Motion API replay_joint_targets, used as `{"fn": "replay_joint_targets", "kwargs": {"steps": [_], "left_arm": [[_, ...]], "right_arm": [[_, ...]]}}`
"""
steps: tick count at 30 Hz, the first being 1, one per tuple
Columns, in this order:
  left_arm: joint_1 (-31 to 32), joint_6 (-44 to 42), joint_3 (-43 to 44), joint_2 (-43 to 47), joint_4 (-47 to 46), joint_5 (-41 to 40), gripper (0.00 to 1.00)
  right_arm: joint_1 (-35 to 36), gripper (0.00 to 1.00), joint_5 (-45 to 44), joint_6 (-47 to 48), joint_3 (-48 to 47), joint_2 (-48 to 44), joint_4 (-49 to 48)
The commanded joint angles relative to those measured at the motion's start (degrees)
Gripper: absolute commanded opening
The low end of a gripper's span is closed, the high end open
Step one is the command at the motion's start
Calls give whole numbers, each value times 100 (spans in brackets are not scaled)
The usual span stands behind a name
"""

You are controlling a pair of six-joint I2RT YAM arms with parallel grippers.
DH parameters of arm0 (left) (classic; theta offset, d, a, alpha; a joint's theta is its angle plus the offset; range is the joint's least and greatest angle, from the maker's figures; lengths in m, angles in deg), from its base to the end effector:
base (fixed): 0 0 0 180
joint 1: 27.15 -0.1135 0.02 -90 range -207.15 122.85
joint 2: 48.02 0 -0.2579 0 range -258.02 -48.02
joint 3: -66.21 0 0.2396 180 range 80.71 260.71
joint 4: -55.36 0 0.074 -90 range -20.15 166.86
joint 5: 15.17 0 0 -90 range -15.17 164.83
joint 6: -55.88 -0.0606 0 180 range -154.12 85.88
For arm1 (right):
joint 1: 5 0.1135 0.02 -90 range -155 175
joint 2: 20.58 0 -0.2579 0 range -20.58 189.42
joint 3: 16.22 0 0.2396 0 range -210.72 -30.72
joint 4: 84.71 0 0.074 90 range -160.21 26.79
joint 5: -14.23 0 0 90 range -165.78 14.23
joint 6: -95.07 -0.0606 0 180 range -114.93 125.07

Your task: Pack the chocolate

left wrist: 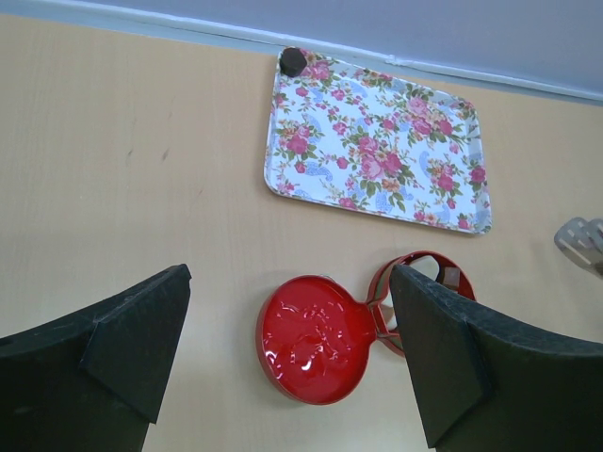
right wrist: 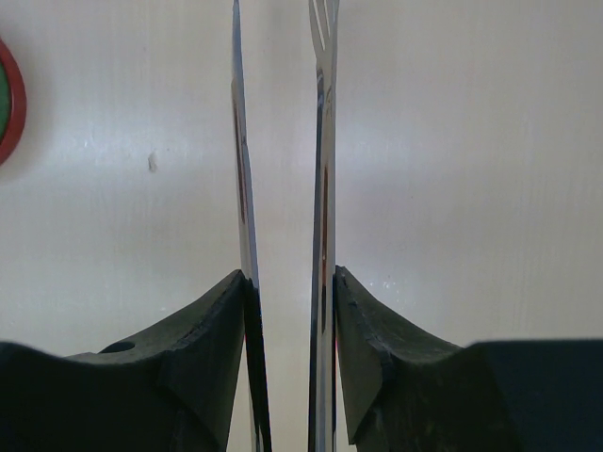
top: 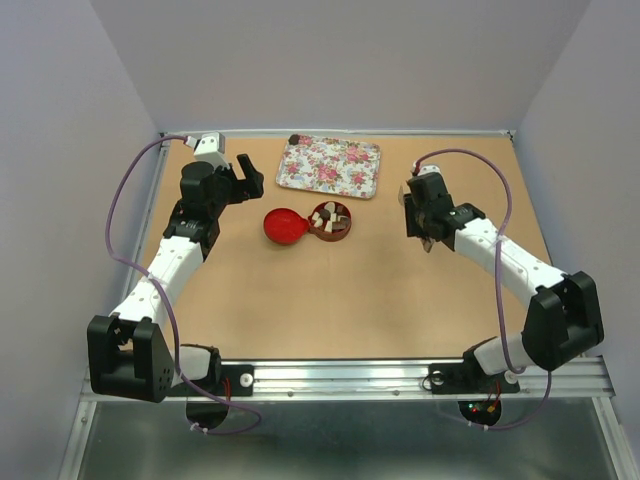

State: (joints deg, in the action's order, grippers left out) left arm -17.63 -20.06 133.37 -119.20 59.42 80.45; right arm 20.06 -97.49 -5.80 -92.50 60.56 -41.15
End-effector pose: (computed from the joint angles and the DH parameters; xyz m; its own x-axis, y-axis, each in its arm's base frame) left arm 0.3036 -0.0569 0.3219 -0.1977 -0.2120 -0.9571 0.2187 0.9422 -0.2539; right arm 0.2862 0.1091 0.2506 -0.6977 -0.1328 -0.7040 -0.0402 0.9884 -0.1467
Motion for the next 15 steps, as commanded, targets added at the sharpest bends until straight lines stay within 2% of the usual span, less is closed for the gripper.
{"fn": "replay_joint_targets", "kwargs": {"steps": [1,15], "left_arm": [[-11,0,262,174,-204,61,99],[-11,-9,262,183,-231,44,99]], "right_arm": [[-124,45,238,-143,210,103,-427],[-273,45,624,-442,606,911,-638]]}}
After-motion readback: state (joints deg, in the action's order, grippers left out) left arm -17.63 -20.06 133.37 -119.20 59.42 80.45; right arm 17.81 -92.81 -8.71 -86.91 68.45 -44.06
